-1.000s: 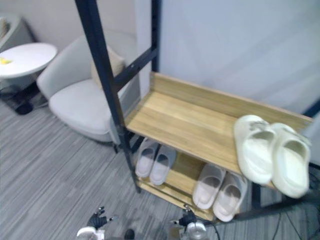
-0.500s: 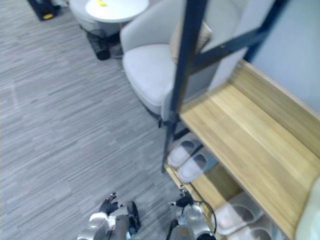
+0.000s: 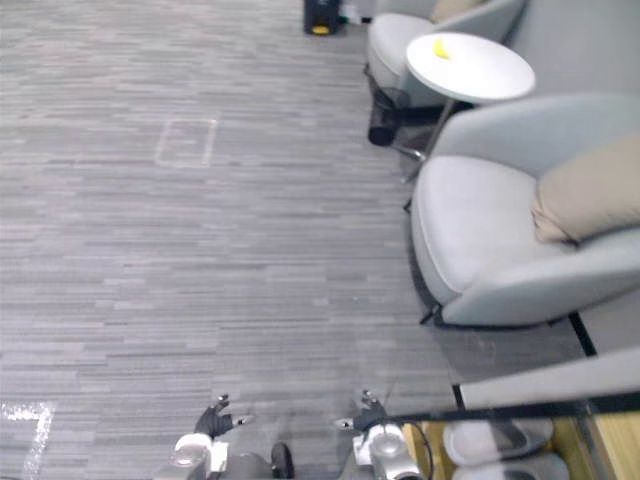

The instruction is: Organize the slippers on the shoe rack

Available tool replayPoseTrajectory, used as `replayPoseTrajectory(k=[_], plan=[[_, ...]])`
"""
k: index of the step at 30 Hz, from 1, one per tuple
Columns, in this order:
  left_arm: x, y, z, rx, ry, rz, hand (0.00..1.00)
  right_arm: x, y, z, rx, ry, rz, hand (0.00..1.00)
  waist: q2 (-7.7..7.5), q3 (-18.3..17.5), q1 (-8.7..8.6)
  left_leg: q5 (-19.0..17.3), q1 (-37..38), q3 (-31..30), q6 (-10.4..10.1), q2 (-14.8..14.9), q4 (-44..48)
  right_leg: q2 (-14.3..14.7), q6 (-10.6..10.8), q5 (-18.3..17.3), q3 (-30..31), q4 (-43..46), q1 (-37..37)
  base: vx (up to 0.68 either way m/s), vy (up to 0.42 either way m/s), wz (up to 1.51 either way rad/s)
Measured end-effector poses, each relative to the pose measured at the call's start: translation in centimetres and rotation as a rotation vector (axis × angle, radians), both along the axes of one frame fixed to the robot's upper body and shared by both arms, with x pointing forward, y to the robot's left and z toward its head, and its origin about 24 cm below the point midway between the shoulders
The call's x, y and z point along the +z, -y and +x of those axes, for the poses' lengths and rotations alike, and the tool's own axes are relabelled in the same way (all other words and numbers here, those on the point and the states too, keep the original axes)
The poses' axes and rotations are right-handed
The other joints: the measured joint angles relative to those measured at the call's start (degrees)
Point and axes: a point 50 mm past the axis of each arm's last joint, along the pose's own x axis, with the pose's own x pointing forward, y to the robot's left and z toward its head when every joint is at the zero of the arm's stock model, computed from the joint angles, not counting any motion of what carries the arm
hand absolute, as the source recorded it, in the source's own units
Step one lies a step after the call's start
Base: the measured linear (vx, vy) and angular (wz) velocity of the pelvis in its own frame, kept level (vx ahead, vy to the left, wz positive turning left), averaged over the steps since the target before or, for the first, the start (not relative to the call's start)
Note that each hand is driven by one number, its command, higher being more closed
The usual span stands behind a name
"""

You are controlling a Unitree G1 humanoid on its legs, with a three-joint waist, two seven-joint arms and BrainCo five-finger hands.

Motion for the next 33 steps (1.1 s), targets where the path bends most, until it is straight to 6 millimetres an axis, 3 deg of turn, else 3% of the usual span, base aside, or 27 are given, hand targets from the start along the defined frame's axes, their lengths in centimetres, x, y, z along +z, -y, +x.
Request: replayPoseTrajectory(k=[1, 3, 5, 6, 8, 10, 11, 12, 14, 15, 18, 20, 21, 22, 24, 25, 26, 27, 28, 29, 31, 33], plan=[[0.0, 0.1, 0.1, 0.001, 0.003, -0.001, 0.00, 0.1, 0.0, 0.2, 0.001, 0.008, 0.000, 0.00, 0.07, 0.2, -0.32, 0.1, 0.8, -2.3, -0.3, 0.2, -1.2, 1.8, -0.1, 1.2, 1.1, -5.3, -1.6, 0.42, -0.166, 1.27], [0.0, 0.1, 0.1, 0.002, -0.001, 0.001, 0.00, 0.3, -0.1, 0.7, 0.002, 0.021, 0.002, 0.00, -0.61, 0.6, -1.48, -0.4, 3.2, -7.6, -2.1, 0.1, -3.2, 4.1, -0.2, 8.7, 5.1, -19.2, -2.9, 0.38, -0.194, 1.37], [-0.2, -0.1, -0.2, 0.011, -0.015, 0.005, 0.00, 0.3, 0.0, 0.6, 0.003, 0.021, 0.000, 0.00, -1.59, 0.8, -1.72, -2.8, 5.1, -11.6, -3.8, -0.1, -2.6, 4.0, -2.4, 15.1, 7.6, -19.3, -2.9, 0.42, -0.275, 1.11], [-0.3, 0.0, -0.5, 0.037, -0.020, -0.008, 0.00, 0.4, 0.2, 0.9, 0.005, 0.029, -0.005, 0.00, 0.16, 0.6, -1.08, -3.4, 5.5, -12.0, -4.6, 1.6, -1.6, 4.7, -3.0, 12.8, 5.9, -17.8, -2.6, 0.47, -0.258, 0.81], [-0.3, 0.1, -0.4, 0.080, -0.014, -0.025, 0.00, 0.6, 0.3, 1.2, 0.000, 0.038, -0.007, 0.00, 1.85, 1.4, -0.98, -4.9, 1.9, -11.1, -7.0, 3.4, 6.9, 5.2, -3.9, 9.7, 3.4, -17.5, -0.8, 0.45, -0.224, 0.60], [0.1, -0.3, 0.1, 0.154, 0.017, -0.041, 0.00, 0.6, 0.1, 1.2, 0.003, 0.039, -0.002, 0.00, 2.24, 2.4, -0.90, -4.7, -7.0, -7.5, -10.9, 6.3, 28.7, 6.0, -4.5, 7.8, 1.3, -19.2, 4.3, 0.46, -0.202, 0.55], [0.4, -0.5, 0.4, 0.178, 0.043, -0.043, 0.00, 0.7, -0.2, 1.0, 0.005, 0.040, 0.005, 0.00, 2.32, 3.0, -0.32, -4.8, -10.1, -3.8, -12.3, 9.5, 38.1, 6.9, -5.1, 7.0, 0.4, -20.6, 8.0, 0.56, -0.199, 0.18], [0.8, -0.8, 0.9, 0.192, 0.071, -0.042, 0.00, 0.6, -0.7, 0.7, 0.006, 0.040, 0.016, 0.00, 1.88, 3.0, 1.17, -4.9, -12.9, 1.8, -11.6, 13.6, 45.4, 7.5, -5.5, 6.1, -0.4, -22.3, 12.1, 0.45, -0.142, 0.06], [1.3, -0.7, 1.6, 0.202, 0.109, -0.057, 0.00, 0.9, -1.1, 0.9, 0.005, 0.064, 0.031, 0.00, 0.36, 3.2, 1.51, -5.2, -17.7, 7.0, -8.9, 16.0, 46.0, 7.0, -4.8, 5.2, -2.0, -26.5, 17.5, 0.36, -0.121, 0.25], [1.4, -0.6, 1.7, 0.206, 0.120, -0.063, 0.00, 0.9, -1.2, 1.0, 0.003, 0.067, 0.034, 0.00, 0.33, 3.1, 1.52, -5.2, -19.5, 8.3, -8.2, 16.3, 44.5, 6.9, -4.6, 5.1, -2.4, -28.1, 19.0, 0.49, -0.072, 0.49], [2.0, -0.4, 2.8, 0.205, 0.166, -0.075, 0.00, 0.9, -0.7, 1.0, -0.022, 0.062, 0.030, 0.00, -0.41, 3.3, 2.30, -3.4, -25.0, 10.7, -6.5, 13.0, 28.9, 5.2, -3.1, 4.8, -5.2, -32.5, 23.4, 0.43, 0.060, 0.43], [2.3, -0.5, 3.4, 0.207, 0.186, -0.080, 0.00, 0.9, -0.5, 1.1, -0.032, 0.060, 0.020, 0.00, -1.02, 3.6, 3.82, 7.3, -26.2, 10.8, -5.4, 7.8, 9.6, 3.0, -0.9, 3.4, -6.1, -33.5, 26.6, 0.58, 0.235, 0.27], [2.3, -0.5, 3.4, 0.211, 0.187, -0.081, 0.00, 0.8, -0.5, 1.1, -0.031, 0.057, 0.020, 0.00, -0.79, 3.4, 4.32, 12.4, -25.3, 10.6, -4.6, 7.2, 7.6, 2.7, -0.2, 3.0, -5.8, -33.6, 27.5, 0.53, 0.218, 0.23], [2.4, -1.1, 3.6, 0.219, 0.193, -0.075, 0.00, 0.5, -1.1, 0.9, -0.021, 0.032, 0.029, 0.00, -3.51, 2.8, 4.52, 13.7, -24.1, 10.7, -1.4, 4.5, 6.9, 0.4, 0.9, 3.7, -5.5, -33.8, 28.5, 0.54, 0.214, 0.27], [2.3, -1.6, 3.3, 0.228, 0.180, -0.065, 0.00, 0.6, -1.7, 1.3, -0.011, 0.040, 0.041, 0.00, -4.45, 2.2, 4.68, 10.6, -24.4, 10.6, -0.1, 3.7, 9.9, -1.0, 4.5, 7.2, -4.0, -31.8, 28.5, 0.53, 0.236, 0.28], [2.2, -2.1, 2.9, 0.240, 0.172, -0.058, 0.00, 0.6, -1.8, 1.2, -0.004, 0.037, 0.046, 0.00, -4.71, 2.0, 4.72, 7.2, -22.7, 10.5, 0.5, 3.2, 12.3, -2.8, 6.3, 8.4, -2.0, -23.0, 26.8, 0.54, 0.271, 0.23], [1.9, -1.9, 2.6, 0.237, 0.154, -0.060, 0.00, 0.5, -1.6, 1.0, -0.010, 0.030, 0.048, 0.00, -4.71, 2.0, 4.49, 5.0, -20.0, 10.2, 0.4, 2.5, 12.2, -4.4, 6.6, 10.0, -0.7, -13.5, 24.3, 0.65, 0.295, 0.29], [1.6, -2.1, 2.2, 0.231, 0.130, -0.053, 0.00, 0.3, -1.5, 0.8, -0.010, 0.020, 0.046, 0.00, -4.80, 1.9, 4.09, 3.0, -16.1, 9.1, 0.4, 1.4, 11.0, -6.8, 4.8, 13.4, 1.3, 0.9, 19.5, 0.53, 0.224, 0.26], [1.4, -2.1, 2.0, 0.229, 0.118, -0.051, 0.00, 0.3, -1.5, 0.7, -0.009, 0.015, 0.047, 0.00, -4.84, 1.9, 3.90, 2.5, -14.4, 8.7, 0.5, 0.9, 10.4, -7.3, 4.3, 13.0, 1.9, 6.1, 17.6, 0.53, 0.166, 0.34], [1.1, -2.1, 1.5, 0.227, 0.095, -0.047, 0.00, 0.1, -1.5, 0.4, -0.006, 0.004, 0.051, 0.00, -4.73, 1.9, 3.41, 1.6, -9.6, 7.5, 0.7, 0.2, 8.1, -7.8, 2.1, 10.0, 2.6, 16.2, 13.2, 0.50, 0.118, 0.39], [0.8, -2.0, 0.9, 0.220, 0.071, -0.045, 0.00, 0.0, -1.6, 0.2, -0.004, 0.002, 0.055, 0.00, -4.07, 1.8, 2.54, 1.4, -3.2, 5.8, 0.7, 0.2, 3.8, -6.5, 0.2, 6.2, 1.5, 19.4, 7.8, 0.48, 0.074, 0.43], [0.6, -1.8, 0.6, 0.209, 0.056, -0.045, 0.00, 0.1, -1.5, 0.3, -0.004, 0.003, 0.053, 0.00, -3.04, 2.3, 1.27, 1.2, 2.2, 4.2, 0.3, 1.4, 0.3, -3.0, -0.8, 2.1, 0.8, 10.8, 1.3, 0.46, -0.017, 0.48]])
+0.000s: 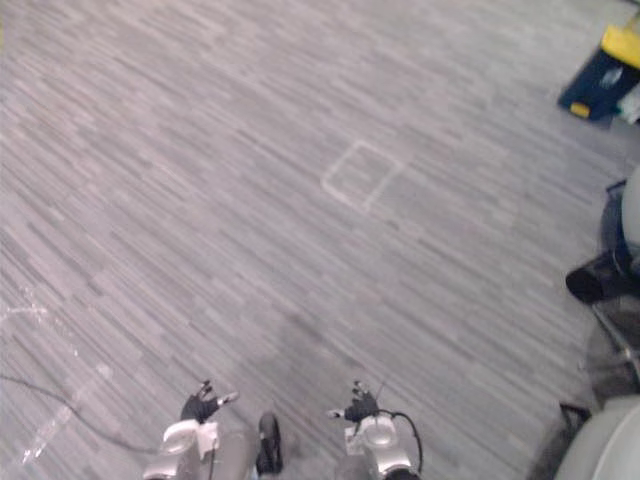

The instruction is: Organize the slippers on the shoe rack

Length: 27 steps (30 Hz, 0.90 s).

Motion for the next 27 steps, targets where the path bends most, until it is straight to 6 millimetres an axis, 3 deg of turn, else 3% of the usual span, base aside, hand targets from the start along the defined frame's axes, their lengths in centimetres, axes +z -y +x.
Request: replayPoseTrajectory(k=[2, 4, 5, 6, 7, 8, 10, 11, 13, 15, 17, 18, 19, 20, 22, 23, 24, 25, 26, 27], plan=[[0.1, 0.1, 0.2, -0.011, 0.003, 0.004, 0.00, 0.3, 0.0, 0.5, 0.004, 0.018, -0.002, 0.00, 0.28, 0.1, -0.43, -1.3, 3.0, -0.5, -1.4, 1.7, -1.7, 3.8, 0.4, 1.2, -0.1, -13.7, -4.4, 0.47, -0.098, 0.26], [0.0, 0.1, 0.2, -0.018, 0.000, 0.008, 0.00, 0.4, -0.1, 0.6, 0.008, 0.028, -0.002, 0.00, -0.24, -0.2, -0.75, -2.9, 5.8, -1.1, -3.1, 2.2, -3.4, 6.1, 0.9, 8.4, 0.1, -30.4, -6.3, 0.53, -0.177, 0.31], [0.0, 0.2, 0.1, -0.033, -0.007, 0.015, 0.00, 0.4, -0.1, 0.7, 0.008, 0.031, -0.001, 0.00, -1.27, -0.6, -1.04, -4.2, 8.0, -1.8, -4.4, 1.4, -4.7, 6.1, 1.5, 12.9, 0.2, -38.7, -6.7, 0.61, -0.246, 0.46], [-0.2, 0.1, -0.3, -0.041, -0.023, 0.019, 0.00, 0.3, 0.2, 0.3, 0.005, 0.025, -0.007, 0.00, -1.68, -0.8, -1.43, -6.3, 10.7, -3.1, -5.5, 0.9, -5.0, 6.3, -0.4, 17.3, 2.0, -38.7, -7.1, 0.52, -0.213, 0.42], [-0.4, 0.5, -0.4, -0.046, -0.030, 0.013, 0.00, 0.4, 0.5, 0.5, 0.005, 0.028, -0.016, 0.00, -1.12, -1.3, -1.89, -6.9, 11.9, -3.6, -6.0, 1.6, -4.8, 6.5, -1.7, 20.0, 2.6, -36.5, -7.2, 0.58, -0.207, 0.34], [-0.7, 1.1, -1.0, -0.051, -0.050, 0.000, 0.00, 0.5, 0.8, 0.6, 0.003, 0.033, -0.022, 0.00, 0.95, -2.4, -2.00, -7.1, 11.8, -4.1, -6.2, 2.9, -3.1, 7.1, -3.4, 18.9, 2.5, -31.6, -8.8, 0.48, -0.165, 0.21], [-0.7, 1.8, -1.0, -0.047, -0.049, -0.021, 0.00, 0.7, 1.6, 0.8, -0.007, 0.043, -0.038, 0.00, 3.33, -2.8, -2.34, -6.8, 9.1, -5.1, -6.7, 5.5, 5.8, 8.1, -4.4, 14.4, 0.5, -28.2, -8.1, 0.64, -0.261, 0.21], [-0.8, 2.0, -1.0, -0.027, -0.049, -0.031, 0.00, 0.7, 1.5, 0.8, -0.008, 0.047, -0.035, 0.00, 4.19, -2.5, -2.69, -5.1, 5.0, -5.5, -9.3, 7.8, 18.0, 8.9, -5.1, 12.1, -0.5, -27.8, -5.6, 0.56, -0.255, 0.19], [-0.8, 2.1, -1.4, 0.027, -0.042, -0.054, 0.00, 0.7, 1.4, 0.2, -0.011, 0.048, -0.030, 0.00, 5.76, -2.1, -2.11, 3.7, -2.2, -5.4, -12.1, 12.9, 39.6, 11.7, -6.5, 8.4, -0.3, -29.2, 1.0, 0.50, -0.173, -0.06], [-0.4, 1.8, -1.1, 0.060, -0.009, -0.058, 0.00, 0.6, 0.7, -0.2, -0.023, 0.044, -0.011, 0.00, 5.72, -1.9, -1.03, 1.1, -10.0, -2.8, -12.1, 16.9, 54.7, 13.4, -7.3, 5.3, 0.8, -31.3, 8.0, 0.63, -0.078, -0.28], [0.1, 1.3, -0.6, 0.065, 0.027, -0.051, 0.00, 0.3, -0.1, -0.8, -0.030, 0.023, 0.016, 0.00, 3.52, -1.9, 0.11, -1.6, -15.6, 1.1, -10.4, 16.5, 53.6, 13.3, -7.1, 4.6, 3.4, -35.4, 13.6, 0.59, -0.058, -0.50], [0.3, 1.1, -0.3, 0.067, 0.042, -0.049, 0.00, 0.1, -0.5, -1.0, -0.031, 0.012, 0.025, 0.00, 3.33, -2.1, 0.77, -3.5, -18.3, 2.8, -8.8, 15.5, 47.9, 12.8, -6.7, 4.8, 4.7, -37.6, 16.6, 0.53, -0.012, -0.68], [0.3, 1.1, -0.3, 0.068, 0.045, -0.048, 0.00, 0.0, -0.5, -1.1, -0.030, 0.004, 0.027, 0.00, 2.85, -2.0, 1.09, -4.1, -19.6, 3.4, -8.6, 14.7, 43.2, 12.4, -6.0, 4.9, 5.7, -38.4, 17.6, 0.54, 0.066, -0.78], [0.4, 1.0, -0.1, 0.068, 0.052, -0.047, 0.00, -0.1, -0.5, -1.0, -0.028, -0.006, 0.025, 0.00, 2.79, -1.9, 1.17, -4.1, -21.4, 3.0, -8.3, 12.5, 33.0, 11.3, -5.2, 4.5, 7.2, -39.8, 19.8, 0.54, 0.137, -0.69], [0.5, 0.9, 0.1, 0.064, 0.058, -0.044, 0.00, -0.2, -0.4, -1.0, -0.033, -0.010, 0.021, 0.00, 2.35, -1.6, 1.23, -0.2, -23.0, 0.6, -8.8, 8.3, 16.6, 8.9, -3.2, 3.2, 9.2, -42.0, 23.2, 0.54, 0.201, -0.59], [0.6, 1.1, 0.1, 0.055, 0.062, -0.044, 0.00, -0.4, 0.0, -1.3, -0.038, -0.025, 0.010, 0.00, 2.76, -1.8, 1.42, 4.0, -22.8, -2.0, -10.2, 6.8, 5.5, 8.1, -2.1, 2.4, 10.3, -44.2, 25.5, 0.51, 0.299, -0.73], [0.6, 1.2, 0.3, 0.038, 0.066, -0.039, 0.00, -0.7, 0.5, -1.8, -0.034, -0.050, -0.007, 0.00, 3.17, -2.0, 2.40, 9.6, -23.5, -3.5, -11.2, 6.9, 5.3, 7.8, -0.3, 0.8, 11.9, -45.4, 27.5, 0.51, 0.325, -0.75], [0.6, 1.1, 0.3, 0.034, 0.067, -0.035, 0.00, -0.8, 0.5, -2.0, -0.033, -0.061, -0.010, 0.00, 3.32, -2.2, 2.60, 11.6, -23.5, -3.6, -10.1, 6.5, 6.8, 7.1, -0.3, 0.0, 12.8, -45.3, 28.3, 0.62, 0.414, -0.58], [0.7, 0.3, 0.4, 0.030, 0.069, -0.013, 0.00, -1.0, 0.1, -2.2, -0.033, -0.073, 0.000, 0.00, 1.17, -2.3, 2.59, 10.7, -24.0, -3.5, -7.6, 4.6, 10.0, 4.7, -0.7, -1.0, 13.4, -43.3, 28.3, 0.67, 0.383, -0.23], [0.8, -0.1, 0.6, 0.026, 0.070, -0.001, 0.00, -1.1, 0.0, -2.5, -0.039, -0.081, 0.006, 0.00, 0.09, -2.9, 2.06, 7.7, -24.8, -2.8, -6.1, 3.5, 12.7, 3.2, -0.7, -0.8, 13.7, -38.4, 26.0, 0.56, 0.310, -0.15]])
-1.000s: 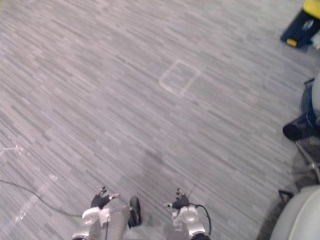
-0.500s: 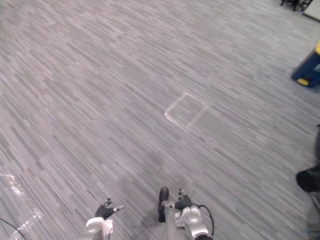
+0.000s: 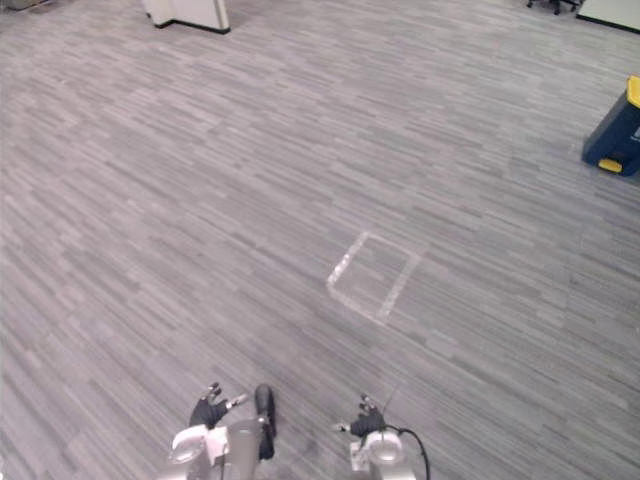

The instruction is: Organize the slippers on the shoe rack

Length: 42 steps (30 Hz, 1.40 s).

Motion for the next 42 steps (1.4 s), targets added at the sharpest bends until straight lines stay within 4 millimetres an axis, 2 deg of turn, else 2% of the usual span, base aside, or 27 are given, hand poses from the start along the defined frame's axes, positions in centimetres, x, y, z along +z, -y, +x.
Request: replayPoseTrajectory(k=[1, 2, 3, 5, 7, 11, 13, 14, 15, 16, 17, 18, 19, 20, 21, 22, 23, 25, 28, 30, 33, 35, 36, 38, 40, 41, 42], plan=[[0.0, -0.1, 0.0, -0.001, -0.003, 0.001, 0.00, 0.0, 0.1, 0.0, -0.005, -0.001, 0.001, 0.00, -0.23, 0.0, -0.10, -1.4, 0.2, 0.5, 0.3, -0.2, 0.9, -0.6, 0.2, 0.1, 0.5, 3.7, -1.6, 0.55, 0.297, -0.26], [-0.2, -0.3, -0.1, -0.001, -0.017, 0.005, 0.00, -0.1, 0.2, -0.1, -0.024, -0.008, 0.005, 0.00, -0.82, 0.0, -0.04, -4.0, 2.4, 2.3, 1.4, -0.9, 1.9, -2.0, 2.1, 1.2, 2.2, 16.2, -6.4, 0.54, 0.293, -0.51], [-0.4, -0.7, -0.4, -0.008, -0.034, 0.017, 0.00, 0.0, -0.1, 0.2, -0.033, -0.002, 0.021, 0.00, -1.99, 0.6, -0.07, -5.8, 7.0, 4.8, 2.4, -2.0, 0.8, -4.6, 3.8, 5.1, 2.8, 29.9, -11.4, 0.64, 0.337, -0.59], [-0.8, -0.9, -1.2, -0.026, -0.081, 0.027, 0.00, 0.2, -0.2, 0.6, -0.032, 0.013, 0.037, 0.00, -2.06, 1.2, -0.85, -8.4, 15.7, 5.8, 3.3, -3.9, -2.0, -8.0, 2.1, 5.5, -1.9, 46.1, -16.2, 0.47, 0.202, -0.41], [-1.4, -0.3, -2.0, -0.051, -0.118, 0.019, 0.00, 0.4, -0.3, 0.9, -0.032, 0.037, 0.042, 0.00, -0.79, 0.7, -2.33, -9.0, 23.6, 5.9, 3.5, -3.9, -7.5, -7.3, 0.2, 2.4, -8.8, 50.3, -20.7, 0.55, 0.202, -0.10], [-1.5, 0.1, -2.0, -0.074, -0.129, 0.014, 0.00, 0.9, 0.0, 1.9, -0.037, 0.072, 0.040, 0.00, -0.34, 1.1, -3.01, -9.0, 30.4, 6.7, 3.5, -2.7, -13.0, -2.4, -0.8, -0.8, -16.9, 33.2, -28.3, 0.49, 0.065, 0.02], [-1.6, 0.2, -2.1, -0.080, -0.135, 0.015, 0.00, 1.1, 0.2, 2.4, -0.035, 0.086, 0.033, 0.00, 0.35, 1.6, -3.26, -9.0, 33.9, 7.6, 3.5, -2.0, -15.8, 1.5, -1.6, 4.8, -19.0, 15.9, -29.9, 0.50, -0.011, 0.00], [-1.6, 0.2, -2.2, -0.088, -0.138, 0.019, 0.00, 1.1, 0.2, 2.5, -0.035, 0.087, 0.031, 0.00, 0.10, 1.7, -3.59, -9.3, 35.6, 7.6, 2.9, -2.5, -17.3, 2.8, -1.5, 10.6, -20.1, 5.4, -29.9, 0.51, -0.051, 0.15], [-1.6, 0.2, -2.3, -0.100, -0.142, 0.025, 0.00, 1.0, 0.3, 2.4, -0.033, 0.082, 0.027, 0.00, -0.83, 1.5, -3.89, -10.9, 37.9, 7.3, 0.2, -4.1, -17.8, 2.8, -3.6, 15.7, -20.5, 0.4, -30.2, 0.53, -0.071, 0.19], [-1.7, 0.3, -2.4, -0.099, -0.147, 0.021, 0.00, 1.1, 0.5, 2.4, -0.034, 0.083, 0.023, 0.00, -1.06, 1.4, -4.18, -11.8, 39.2, 7.0, -1.2, -4.4, -17.8, 2.7, -7.6, 20.3, -19.5, 1.1, -30.3, 0.68, -0.118, -0.01], [-1.8, 1.2, -2.4, -0.090, -0.151, -0.004, 0.00, 1.4, 1.2, 3.0, -0.026, 0.099, -0.002, 0.00, 1.66, 1.5, -4.22, -12.4, 41.3, 6.9, -2.2, -2.7, -17.9, 3.6, -8.8, 20.6, -20.1, 6.0, -30.9, 0.67, -0.181, -0.10], [-1.9, 1.7, -2.5, -0.090, -0.151, -0.017, 0.00, 1.6, 1.6, 3.2, -0.043, 0.111, -0.006, 0.00, 3.44, 1.0, -4.52, -12.2, 40.2, 6.9, -2.7, -1.0, -13.8, 4.5, -8.6, 16.7, -20.7, 8.6, -31.3, 0.56, -0.159, -0.16], [-1.9, 1.9, -2.4, -0.094, -0.148, -0.018, 0.00, 1.7, 1.7, 3.2, -0.047, 0.119, -0.007, 0.00, 3.95, 1.0, -4.69, -12.2, 39.2, 6.8, -2.7, 0.0, -10.0, 4.9, -8.5, 15.2, -20.8, 9.2, -31.0, 0.52, -0.247, -0.07], [-1.9, 2.1, -2.4, -0.090, -0.147, -0.024, 0.00, 1.9, 1.6, 3.4, -0.047, 0.132, -0.005, 0.00, 4.65, 1.3, -5.14, -11.4, 35.1, 6.6, -4.1, 2.9, 2.3, 6.3, -8.3, 12.7, -21.0, 9.3, -28.8, 0.54, -0.227, -0.18], [-1.7, 2.1, -2.2, -0.059, -0.128, -0.036, 0.00, 1.9, 1.3, 3.1, -0.049, 0.132, 0.004, 0.00, 5.34, 1.6, -5.10, -5.9, 29.1, 5.5, -6.6, 7.3, 18.5, 8.0, -8.7, 10.7, -20.4, 8.7, -25.5, 0.54, -0.227, -0.27], [-1.7, 1.9, -2.3, -0.045, -0.125, -0.036, 0.00, 1.8, 1.3, 3.0, -0.048, 0.130, 0.004, 0.00, 5.70, 1.7, -4.90, -2.2, 26.5, 4.6, -7.7, 9.3, 25.5, 9.2, -9.1, 10.0, -19.3, 8.2, -24.0, 0.56, -0.089, -0.61], [-1.4, 1.9, -2.0, -0.015, -0.098, -0.047, 0.00, 1.7, 1.1, 2.6, -0.047, 0.121, 0.007, 0.00, 5.86, 1.9, -4.49, -2.3, 20.8, 3.8, -8.1, 12.3, 39.8, 11.4, -10.4, 8.2, -17.7, 8.1, -20.5, 0.57, -0.036, -0.88], [-0.9, 1.6, -1.4, -0.006, -0.064, -0.039, 0.00, 1.4, 0.4, 2.0, -0.053, 0.100, 0.025, 0.00, 4.66, 2.3, -3.35, -5.4, 15.5, 4.6, -6.3, 13.4, 47.3, 12.8, -11.3, 5.8, -13.7, 6.7, -15.3, 0.57, -0.039, -1.02], [-0.5, 1.1, -0.9, 0.009, -0.030, -0.029, 0.00, 0.8, -0.1, 1.0, -0.060, 0.056, 0.042, 0.00, 2.82, 1.7, -1.96, -11.2, 8.5, 7.2, -2.7, 11.6, 34.9, 13.1, -9.6, 6.1, -3.8, 1.8, -7.9, 0.58, 0.033, -1.48], [-0.3, 1.1, -0.6, 0.008, -0.018, -0.027, 0.00, 0.9, 0.0, 1.3, -0.073, 0.058, 0.041, 0.00, 2.57, 2.1, -1.62, -12.2, 5.8, 4.1, -3.0, 9.1, 23.3, 12.5, -8.1, 5.4, 1.7, 1.3, -5.5, 0.49, 0.178, -1.52], [-0.4, 1.3, -0.7, 0.000, -0.022, -0.030, 0.00, 0.7, 0.2, 1.1, -0.078, 0.049, 0.034, 0.00, 2.64, 2.1, -1.46, -8.9, 5.3, -10.6, -5.2, 1.9, 2.8, 9.9, -4.7, 3.1, 9.0, 1.3, -3.3, 0.44, 0.306, -1.52], [-0.9, 2.1, -1.3, -0.027, -0.055, -0.045, 0.00, 0.3, 0.9, 0.3, -0.085, 0.017, 0.022, 0.00, 5.86, 0.5, -1.15, -2.4, 5.6, -14.6, -5.3, 3.0, -2.5, 10.7, -2.2, 0.3, 12.3, 2.1, -3.4, 0.47, 0.464, -1.71], [-0.9, 1.8, -1.1, -0.037, -0.060, -0.031, 0.00, 0.2, 0.8, 0.4, -0.085, 0.012, 0.027, 0.00, 4.91, 0.2, -1.11, -2.1, 6.2, -11.7, -4.6, 2.4, 0.6, 9.1, -0.6, -1.7, 15.0, 4.6, -3.5, 0.43, 0.461, -1.49], [-1.1, 0.9, -1.5, -0.036, -0.079, -0.008, 0.00, 0.2, -0.1, 0.2, -0.081, 0.013, 0.053, 0.00, 2.63, -0.6, -1.10, -5.2, 9.4, -4.8, -3.1, 2.0, 0.0, 6.6, 0.5, -1.5, 14.1, 13.0, -8.3, 0.35, 0.431, -1.53], [-1.2, 0.6, -1.8, -0.039, -0.089, 0.001, 0.00, 0.0, -0.7, 0.1, -0.045, -0.001, 0.056, 0.00, 2.37, -0.7, 0.17, -5.8, 12.7, 0.0, -1.8, 2.3, -1.3, 4.0, 3.0, -0.2, 9.3, 20.9, -12.4, 0.22, 0.301, -1.42], [-1.4, 0.4, -2.0, -0.072, -0.106, 0.018, 0.00, 0.1, -1.0, 0.2, -0.033, 0.000, 0.064, 0.00, 1.69, -1.0, -0.13, -6.2, 15.6, 3.9, -0.9, 1.6, -2.8, -0.8, 3.3, -0.3, -1.1, 26.6, -15.3, 0.22, 0.265, -1.15], [-1.5, 0.3, -2.3, -0.096, -0.124, 0.029, 0.00, 0.0, -1.0, 0.2, -0.031, 0.001, 0.066, 0.00, 1.61, -1.1, -0.38, -6.5, 18.6, 6.2, -0.4, 1.2, -4.9, -4.8, 1.5, -1.4, -11.0, 29.4, -16.0, 0.26, 0.298, -1.02]])
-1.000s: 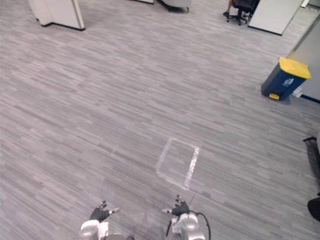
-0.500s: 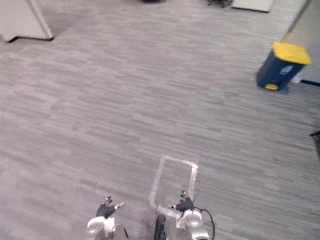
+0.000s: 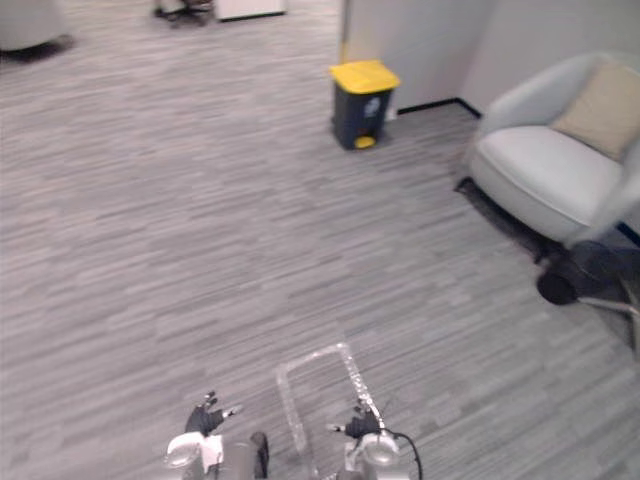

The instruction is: Organize the slippers on the shoe rack

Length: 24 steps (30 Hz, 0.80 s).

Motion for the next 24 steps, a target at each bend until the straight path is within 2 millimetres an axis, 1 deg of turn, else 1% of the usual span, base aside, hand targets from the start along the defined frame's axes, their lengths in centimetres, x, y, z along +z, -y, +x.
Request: replayPoseTrajectory(k=[1, 2, 3, 5, 6, 7, 8, 9, 10, 11, 12, 13, 14, 15, 16, 17, 18, 19, 20, 21, 22, 23, 24], plan=[[-0.1, -0.1, -0.2, -0.003, -0.008, 0.002, 0.00, 0.0, 0.0, 0.0, 0.003, 0.000, -0.001, 0.00, 0.15, -0.1, -0.03, 0.0, 1.3, 1.0, 0.0, 0.0, -1.2, -0.7, -0.6, -0.6, -3.2, 0.3, -0.2, 0.20, 0.177, -0.86], [-0.2, -0.3, -0.5, -0.007, -0.024, 0.009, 0.00, 0.0, 0.1, 0.0, 0.008, 0.001, -0.001, 0.00, 0.49, -0.1, -0.21, 0.0, 3.8, 2.9, 0.0, 0.3, -3.6, -0.9, -1.1, -1.4, -7.7, -0.3, -0.8, 0.18, 0.124, -0.72], [-0.4, -0.5, -0.9, -0.011, -0.050, 0.015, 0.00, 0.0, 0.2, 0.1, 0.012, 0.005, -0.004, 0.00, 0.68, 0.0, -0.70, 0.0, 5.5, 4.5, 0.0, 0.5, -5.3, -0.3, -0.9, -1.7, -9.7, -2.0, -1.6, 0.21, 0.091, -0.73], [-0.6, -0.5, -1.3, -0.018, -0.070, 0.018, 0.00, 0.2, 0.4, 0.7, 0.025, 0.021, -0.018, 0.00, 1.16, 0.1, -1.48, 0.1, 7.5, 6.9, -0.2, 1.2, -7.4, 0.7, -1.0, -1.5, -12.6, -4.7, -4.0, 0.19, 0.010, -0.62], [-0.7, -0.4, -1.2, -0.030, -0.073, 0.018, 0.00, 0.3, 0.7, 1.0, 0.038, 0.029, -0.034, 0.00, 1.56, 0.4, -1.61, 0.4, 8.9, 8.6, -0.8, 1.6, -8.9, 0.8, -1.8, -0.6, -15.5, -7.0, -6.0, 0.21, -0.035, -0.63], [-0.8, -0.4, -1.4, -0.040, -0.084, 0.020, 0.00, 0.4, 0.8, 1.1, 0.041, 0.035, -0.041, 0.00, 1.58, 0.4, -1.64, 0.5, 9.5, 9.7, -1.1, 1.7, -9.7, 0.6, -2.8, 1.6, -18.1, -9.9, -7.0, 0.25, -0.081, -0.59], [-0.8, -0.6, -1.4, -0.051, -0.089, 0.029, 0.00, 0.4, 0.9, 1.1, 0.042, 0.034, -0.042, 0.00, 0.75, 0.2, -1.61, 0.6, 10.2, 10.3, -1.9, 0.8, -10.4, 0.3, -4.0, 6.6, -20.2, -13.6, -7.2, 0.28, -0.145, -0.53], [-0.7, -0.7, -1.1, -0.058, -0.088, 0.033, 0.00, 0.5, 1.3, 1.3, 0.044, 0.038, -0.054, 0.00, 0.29, 0.8, -1.68, -0.2, 11.9, 10.5, -3.9, 0.2, -11.2, 0.1, -7.2, 8.0, -20.4, -14.4, -7.0, 0.20, -0.124, -0.50], [-0.7, -0.5, -1.1, -0.060, -0.088, 0.027, 0.00, 0.5, 1.5, 1.5, 0.044, 0.043, -0.060, 0.00, 1.21, 1.2, -1.64, -0.1, 12.3, 10.7, -3.9, 0.9, -11.3, 0.6, -7.2, 8.0, -20.4, -14.2, -6.8, 0.23, -0.185, -0.33], [-0.8, 0.2, -1.1, -0.064, -0.087, 0.009, 0.00, 0.7, 2.1, 1.6, 0.038, 0.052, -0.073, 0.00, 2.54, 0.9, -2.20, -0.8, 11.9, 10.0, -4.6, 2.1, -10.4, 1.8, -6.7, 6.3, -20.5, -15.0, -6.6, 0.11, -0.109, -0.09], [-0.8, 0.6, -1.0, -0.067, -0.085, -0.001, 0.00, 0.7, 2.5, 1.7, 0.034, 0.054, -0.080, 0.00, 3.13, 0.8, -2.63, -1.6, 11.6, 9.6, -5.1, 2.6, -9.5, 2.5, -6.7, 5.7, -20.7, -15.2, -6.6, 0.22, -0.167, 0.04], [-0.8, 1.3, -0.6, -0.084, -0.076, -0.017, 0.00, 0.7, 3.1, 1.7, 0.029, 0.053, -0.096, 0.00, 4.31, 0.8, -2.70, -3.5, 10.1, 9.1, -6.1, 5.0, -4.4, 3.9, -6.2, 3.8, -20.9, -15.5, -5.8, 0.23, -0.178, 0.02], [-0.6, 1.5, -0.2, -0.105, -0.063, -0.017, 0.00, 0.6, 3.3, 1.5, 0.019, 0.043, -0.098, 0.00, 4.01, 0.9, -2.57, -3.8, 7.3, 8.0, -6.1, 7.8, 5.0, 5.4, -6.3, 3.3, -20.9, -17.2, -3.5, 0.27, -0.224, -0.02], [-0.6, 1.5, -0.1, -0.107, -0.059, -0.018, 0.00, 0.6, 3.4, 1.4, 0.017, 0.040, -0.099, 0.00, 3.99, 0.9, -2.53, -3.7, 6.5, 7.5, -6.1, 8.6, 7.7, 5.8, -6.3, 3.3, -20.8, -17.8, -2.8, 0.25, -0.231, -0.27], [-0.4, 1.5, 0.1, -0.104, -0.042, -0.018, 0.00, 0.5, 3.6, 1.1, 0.010, 0.033, -0.102, 0.00, 4.19, 1.2, -2.23, -3.2, 3.2, 5.3, -5.1, 11.9, 19.3, 7.9, -7.5, 3.2, -19.4, -19.6, 0.2, 0.21, -0.131, -0.73], [-0.3, 1.7, 0.1, -0.097, -0.033, -0.024, 0.00, 0.3, 3.9, 0.7, 0.005, 0.020, -0.112, 0.00, 4.30, 1.1, -1.60, -4.5, 0.7, 2.7, -5.4, 12.6, 27.1, 9.5, -8.0, 2.7, -17.0, -20.6, 2.0, 0.28, -0.078, -1.04], [-0.2, 1.7, 0.2, -0.096, -0.026, -0.025, 0.00, 0.3, 4.0, 0.6, 0.001, 0.017, -0.117, 0.00, 4.49, 1.2, -1.46, -5.6, -0.7, 1.3, -5.6, 12.1, 29.7, 10.0, -8.7, 2.2, -15.4, -21.0, 2.9, 0.24, -0.003, -1.16], [-0.2, 1.7, 0.3, -0.093, -0.023, -0.026, 0.00, 0.3, 4.0, 0.5, 0.000, 0.014, -0.120, 0.00, 4.39, 1.2, -1.30, -6.7, -2.1, 0.5, -5.3, 10.8, 29.9, 10.0, -8.7, 2.2, -14.0, -21.1, 3.7, 0.27, 0.042, -1.18], [-0.1, 1.7, 0.5, -0.089, -0.015, -0.027, 0.00, 0.2, 4.0, 0.5, 0.000, 0.009, -0.120, 0.00, 4.16, 1.4, -1.25, -7.8, -3.9, -0.7, -4.6, 8.6, 27.4, 9.9, -8.4, 2.4, -11.1, -21.1, 4.3, 0.22, 0.056, -1.02], [-0.1, 1.7, 0.5, -0.088, -0.012, -0.027, 0.00, 0.2, 4.1, 0.5, -0.001, 0.007, -0.120, 0.00, 4.08, 1.4, -1.17, -8.0, -4.4, -1.1, -4.2, 7.9, 26.1, 9.8, -8.4, 2.4, -10.3, -21.2, 4.6, 0.26, 0.099, -1.18], [0.0, 1.7, 0.7, -0.088, -0.002, -0.026, 0.00, 0.2, 4.1, 0.5, -0.005, 0.004, -0.120, 0.00, 3.69, 1.7, -0.90, -8.3, -6.0, -4.5, -3.5, 4.2, 20.3, 9.0, -8.1, 2.5, -7.3, -21.3, 5.4, 0.26, 0.152, -1.05], [0.1, 1.7, 0.8, -0.087, 0.009, -0.026, 0.00, 0.3, 4.0, 0.7, -0.006, 0.009, -0.119, 0.00, 3.31, 1.9, -0.75, -8.2, -6.9, -8.3, -3.4, 1.2, 15.1, 8.4, -7.8, 2.5, -5.1, -21.4, 5.8, 0.30, 0.227, -1.46], [0.3, 1.7, 1.1, -0.085, 0.022, -0.026, 0.00, 0.2, 4.0, 0.7, -0.007, 0.006, -0.118, 0.00, 3.08, 2.1, -0.02, -6.5, -7.9, -14.8, -3.0, -2.5, 7.7, 7.6, -6.3, 2.5, -1.8, -21.6, 6.2, 0.25, 0.221, -1.30]])
